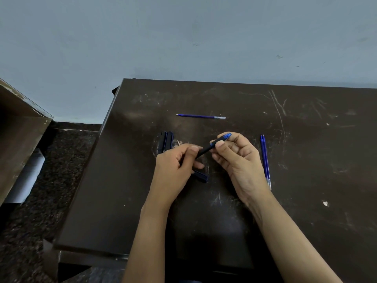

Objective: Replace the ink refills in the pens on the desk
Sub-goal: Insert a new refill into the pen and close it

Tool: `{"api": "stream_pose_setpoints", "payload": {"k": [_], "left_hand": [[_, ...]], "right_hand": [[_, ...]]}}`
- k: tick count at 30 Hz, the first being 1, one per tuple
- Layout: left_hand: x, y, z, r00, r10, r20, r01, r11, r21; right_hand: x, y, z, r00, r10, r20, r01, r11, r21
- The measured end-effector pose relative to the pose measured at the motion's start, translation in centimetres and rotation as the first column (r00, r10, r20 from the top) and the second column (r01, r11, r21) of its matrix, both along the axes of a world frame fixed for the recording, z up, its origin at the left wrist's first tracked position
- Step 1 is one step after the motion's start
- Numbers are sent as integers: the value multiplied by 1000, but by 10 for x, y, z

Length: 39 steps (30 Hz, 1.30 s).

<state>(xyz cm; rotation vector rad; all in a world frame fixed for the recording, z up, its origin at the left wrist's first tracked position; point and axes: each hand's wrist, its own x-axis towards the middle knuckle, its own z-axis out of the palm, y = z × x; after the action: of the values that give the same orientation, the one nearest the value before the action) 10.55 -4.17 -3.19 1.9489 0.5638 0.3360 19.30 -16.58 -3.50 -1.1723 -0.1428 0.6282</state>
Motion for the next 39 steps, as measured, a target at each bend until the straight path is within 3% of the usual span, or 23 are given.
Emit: {"api": "stream_pose_setpoints", "payload": {"k": [9,13,20,39], "left_hand": [[-1,0,0,1000,13,24,-12,999,-30],[-2,4,-1,1000,0,22,-1,999,34],[-1,2,-1,1000,2,14,-1,998,-70],[-3,6,1,999,-33,13,33,999,24]], "right_hand": [[-2,1,-1,1000,12,6,-12,1000,-1],[-3,2,-1,1000,25,16,-25,1000,-4],[-3,2,-1,1000,23,8,-23,1000,7],[-5,1,0,996,43,77,-42,999,-10]]}}
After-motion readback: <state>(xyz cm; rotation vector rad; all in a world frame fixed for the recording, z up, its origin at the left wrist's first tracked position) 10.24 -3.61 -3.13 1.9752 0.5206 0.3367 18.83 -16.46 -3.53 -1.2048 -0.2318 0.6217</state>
